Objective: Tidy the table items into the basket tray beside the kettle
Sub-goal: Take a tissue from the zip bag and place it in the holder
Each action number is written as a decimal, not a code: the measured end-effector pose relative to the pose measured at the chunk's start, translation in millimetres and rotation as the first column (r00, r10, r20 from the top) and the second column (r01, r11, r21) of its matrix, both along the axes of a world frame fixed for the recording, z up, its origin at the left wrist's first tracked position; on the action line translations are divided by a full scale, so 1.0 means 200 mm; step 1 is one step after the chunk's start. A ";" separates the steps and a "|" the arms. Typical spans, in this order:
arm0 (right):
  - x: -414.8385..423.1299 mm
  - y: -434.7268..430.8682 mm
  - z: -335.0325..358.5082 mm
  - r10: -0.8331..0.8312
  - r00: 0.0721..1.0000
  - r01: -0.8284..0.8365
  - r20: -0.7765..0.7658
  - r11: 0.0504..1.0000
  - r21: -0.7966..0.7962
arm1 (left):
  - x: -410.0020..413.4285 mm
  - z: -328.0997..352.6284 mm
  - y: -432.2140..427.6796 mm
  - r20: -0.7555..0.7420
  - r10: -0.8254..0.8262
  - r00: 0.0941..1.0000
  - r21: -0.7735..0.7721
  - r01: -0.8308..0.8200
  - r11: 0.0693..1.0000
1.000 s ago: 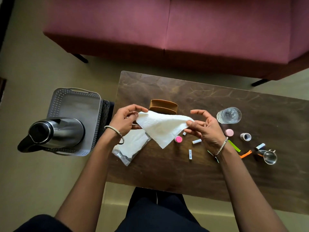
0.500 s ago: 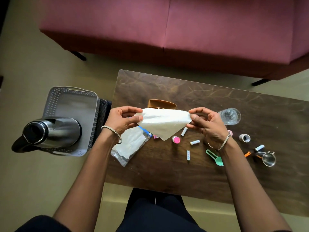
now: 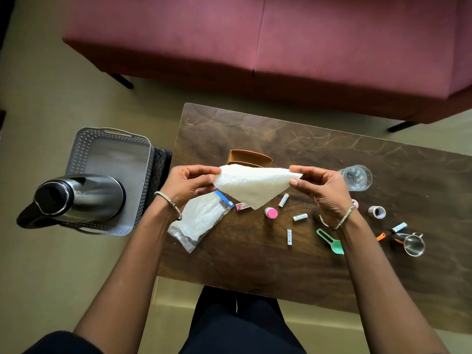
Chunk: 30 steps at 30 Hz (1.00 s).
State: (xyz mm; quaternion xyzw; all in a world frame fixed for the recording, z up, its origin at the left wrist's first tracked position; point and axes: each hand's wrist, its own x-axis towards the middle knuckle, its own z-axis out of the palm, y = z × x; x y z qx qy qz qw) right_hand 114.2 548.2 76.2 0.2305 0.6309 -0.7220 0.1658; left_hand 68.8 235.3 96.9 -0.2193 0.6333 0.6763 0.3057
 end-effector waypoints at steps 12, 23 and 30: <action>-0.03 0.03 -0.14 -0.003 0.992 -0.001 0.124 1.000 0.030 | -0.06 -0.24 0.02 -0.205 -0.164 0.965 -0.257 0.109 0.960; -0.20 -0.03 -0.46 -0.183 0.892 0.283 0.414 0.939 -0.195 | -0.30 -0.61 0.06 -0.015 -0.160 0.987 -0.078 0.159 0.984; -0.29 -0.11 -0.67 -0.405 0.742 0.545 0.533 0.829 -0.129 | -0.41 -0.81 0.21 0.353 0.177 0.919 -0.088 -0.155 0.984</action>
